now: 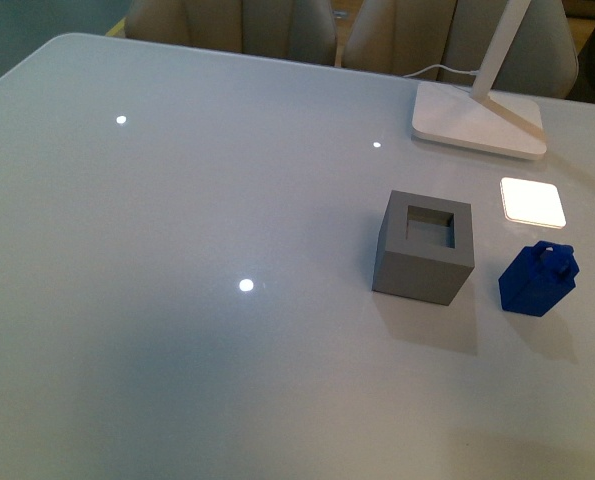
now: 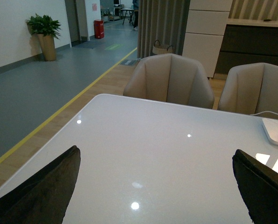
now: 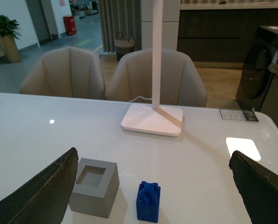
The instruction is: Insert blue part into gray base
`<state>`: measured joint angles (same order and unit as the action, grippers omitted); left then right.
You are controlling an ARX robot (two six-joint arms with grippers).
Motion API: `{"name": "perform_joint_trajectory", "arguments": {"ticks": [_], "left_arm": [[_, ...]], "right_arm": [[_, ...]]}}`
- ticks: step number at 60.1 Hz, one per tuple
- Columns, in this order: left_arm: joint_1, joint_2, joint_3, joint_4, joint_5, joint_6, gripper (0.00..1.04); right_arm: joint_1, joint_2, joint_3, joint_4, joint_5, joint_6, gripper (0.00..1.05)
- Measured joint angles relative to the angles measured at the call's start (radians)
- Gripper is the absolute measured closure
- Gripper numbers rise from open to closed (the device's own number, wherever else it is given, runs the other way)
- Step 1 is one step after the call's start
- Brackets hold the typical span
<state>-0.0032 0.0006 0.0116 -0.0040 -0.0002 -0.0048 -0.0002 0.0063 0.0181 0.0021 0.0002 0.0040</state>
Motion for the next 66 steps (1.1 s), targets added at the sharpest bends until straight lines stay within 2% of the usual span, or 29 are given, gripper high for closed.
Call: {"name": "perform_joint_trajectory", "arguments": {"ticks": [37, 39, 41, 43, 45, 50, 58, 66], "left_arm": [[0.000, 0.000, 0.000, 0.000, 0.000, 0.000, 0.07], [0.000, 0.000, 0.000, 0.000, 0.000, 0.000, 0.07], [0.000, 0.000, 0.000, 0.000, 0.000, 0.000, 0.07], [0.000, 0.000, 0.000, 0.000, -0.002, 0.000, 0.07], [0.000, 0.000, 0.000, 0.000, 0.000, 0.000, 0.07], [0.000, 0.000, 0.000, 0.000, 0.000, 0.000, 0.07], [0.000, 0.000, 0.000, 0.000, 0.000, 0.000, 0.07], [0.000, 0.000, 0.000, 0.000, 0.000, 0.000, 0.07]], "right_arm": [[0.000, 0.000, 0.000, 0.000, 0.001, 0.000, 0.09], [0.016, 0.025, 0.018, -0.054, 0.056, 0.016, 0.09], [0.065, 0.105, 0.076, -0.185, 0.175, 0.049, 0.09], [0.092, 0.189, 0.120, -0.264, 0.245, 0.081, 0.09], [0.105, 0.285, 0.161, -0.303, 0.272, 0.109, 0.09], [0.080, 0.475, 0.232, -0.260, 0.247, 0.156, 0.09], [0.010, 0.789, 0.356, -0.163, 0.150, 0.188, 0.09], [-0.008, 1.136, 0.501, -0.131, 0.047, 0.186, 0.09]]}}
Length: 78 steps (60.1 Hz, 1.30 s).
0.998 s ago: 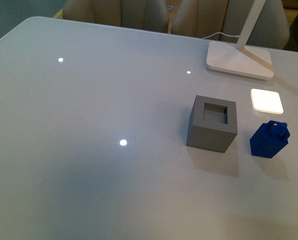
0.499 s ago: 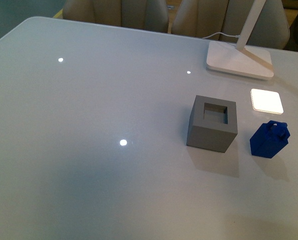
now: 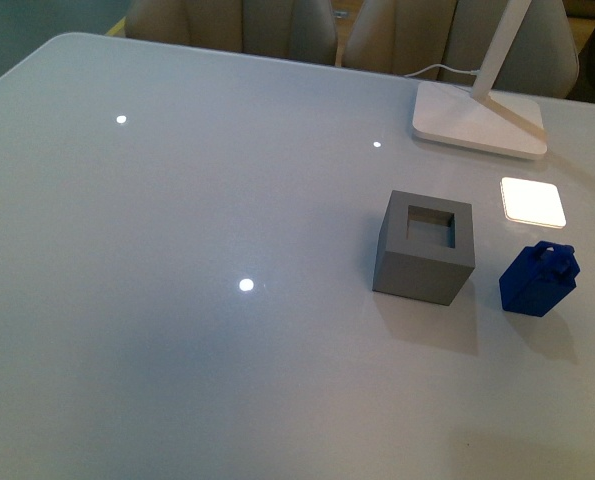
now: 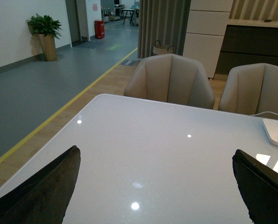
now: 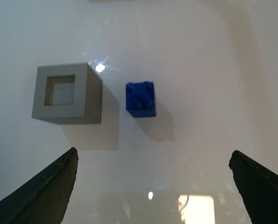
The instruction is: Insert blue part into gray base
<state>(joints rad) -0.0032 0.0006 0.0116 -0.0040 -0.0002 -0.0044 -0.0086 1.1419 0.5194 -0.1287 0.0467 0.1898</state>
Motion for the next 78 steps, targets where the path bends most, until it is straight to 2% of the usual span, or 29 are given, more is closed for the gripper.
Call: {"name": "perform_joint_trajectory", "arguments": {"ticks": [3, 15, 31, 51, 78], "left_arm": [[0.000, 0.000, 0.000, 0.000, 0.000, 0.000, 0.07], [0.000, 0.000, 0.000, 0.000, 0.000, 0.000, 0.07], [0.000, 0.000, 0.000, 0.000, 0.000, 0.000, 0.07], [0.000, 0.000, 0.000, 0.000, 0.000, 0.000, 0.07], [0.000, 0.000, 0.000, 0.000, 0.000, 0.000, 0.07]], "right_arm": [[0.002, 0.116, 0.055, -0.002, -0.026, -0.001, 0.09], [0.010, 0.470, 0.245, -0.011, -0.018, -0.015, 0.09], [0.008, 0.780, 0.403, -0.011, -0.008, -0.011, 0.09], [0.036, 0.958, 0.532, -0.017, 0.005, 0.020, 0.09], [0.037, 1.043, 0.643, -0.057, 0.014, 0.057, 0.09]]}}
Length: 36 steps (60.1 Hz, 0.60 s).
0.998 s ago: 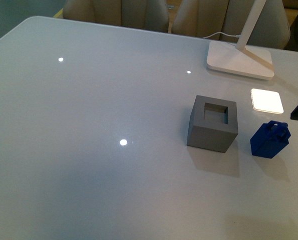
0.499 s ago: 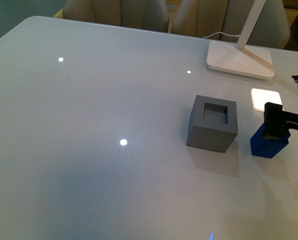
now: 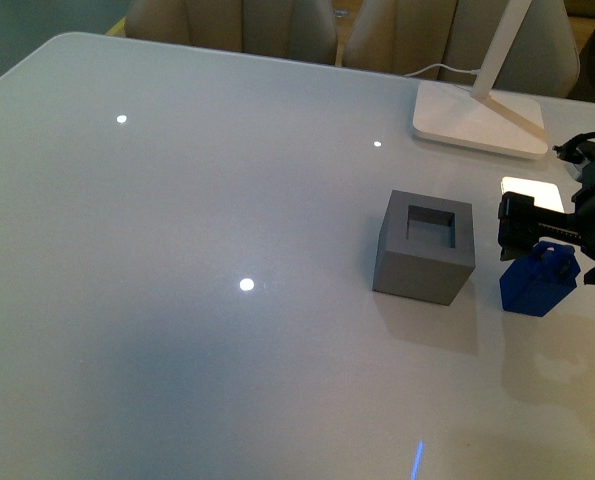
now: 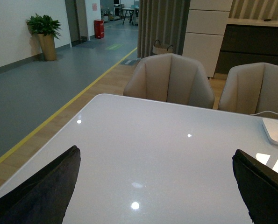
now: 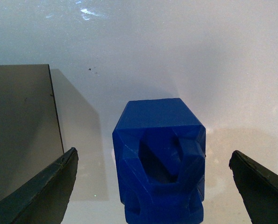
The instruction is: Insert blue part into gray base
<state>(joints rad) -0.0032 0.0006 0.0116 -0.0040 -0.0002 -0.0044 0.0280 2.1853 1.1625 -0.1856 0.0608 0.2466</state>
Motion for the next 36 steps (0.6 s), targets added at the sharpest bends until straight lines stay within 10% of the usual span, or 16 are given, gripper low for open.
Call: {"name": "perform_joint_trajectory", "arguments": {"ticks": [15, 36], "left_arm": [[0.000, 0.000, 0.000, 0.000, 0.000, 0.000, 0.07], [0.000, 0.000, 0.000, 0.000, 0.000, 0.000, 0.07]], "right_arm": [[0.000, 0.010, 0.005, 0.000, 0.002, 0.003, 0.09], [0.000, 0.010, 0.005, -0.004, 0.003, 0.023, 0.59]]}}
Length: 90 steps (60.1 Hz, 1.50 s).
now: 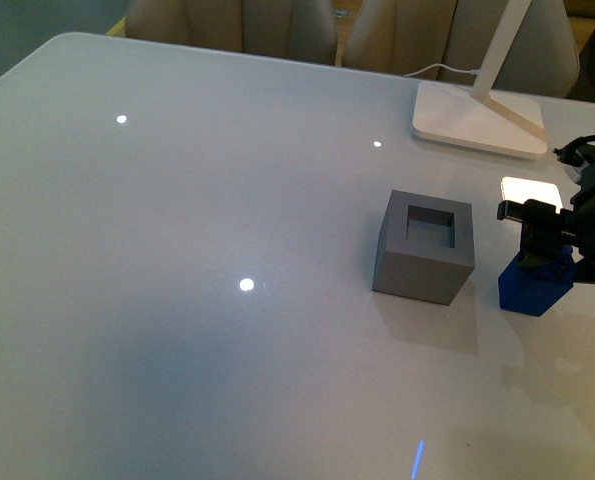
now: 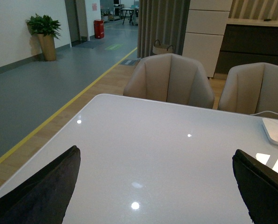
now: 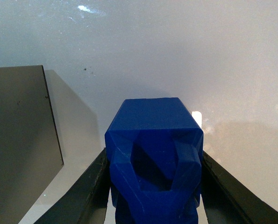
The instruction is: Insert blue part into gray base
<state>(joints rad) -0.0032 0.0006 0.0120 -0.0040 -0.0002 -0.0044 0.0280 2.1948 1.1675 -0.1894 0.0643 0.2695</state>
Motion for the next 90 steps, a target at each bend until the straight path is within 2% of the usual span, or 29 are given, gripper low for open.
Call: {"name": "perform_joint_trajectory", "arguments": {"ticks": [24, 36, 63, 90], "left_arm": [[0.000, 0.000, 0.000, 0.000, 0.000, 0.000, 0.07], [0.000, 0.000, 0.000, 0.000, 0.000, 0.000, 0.07], [0.000, 0.000, 0.000, 0.000, 0.000, 0.000, 0.07], [0.000, 0.000, 0.000, 0.000, 0.000, 0.000, 0.07]], "right_arm": [[0.011, -0.246, -0.079, -0.067, -0.003, 0.003, 0.60], [0.073, -0.341, -0.049, -0.140, 0.024, 0.059, 0.60], [0.254, -0.285, 0.063, -0.187, 0.043, 0.224, 0.60], [0.267, -0.142, 0.174, -0.211, 0.036, 0.259, 0.60]]}}
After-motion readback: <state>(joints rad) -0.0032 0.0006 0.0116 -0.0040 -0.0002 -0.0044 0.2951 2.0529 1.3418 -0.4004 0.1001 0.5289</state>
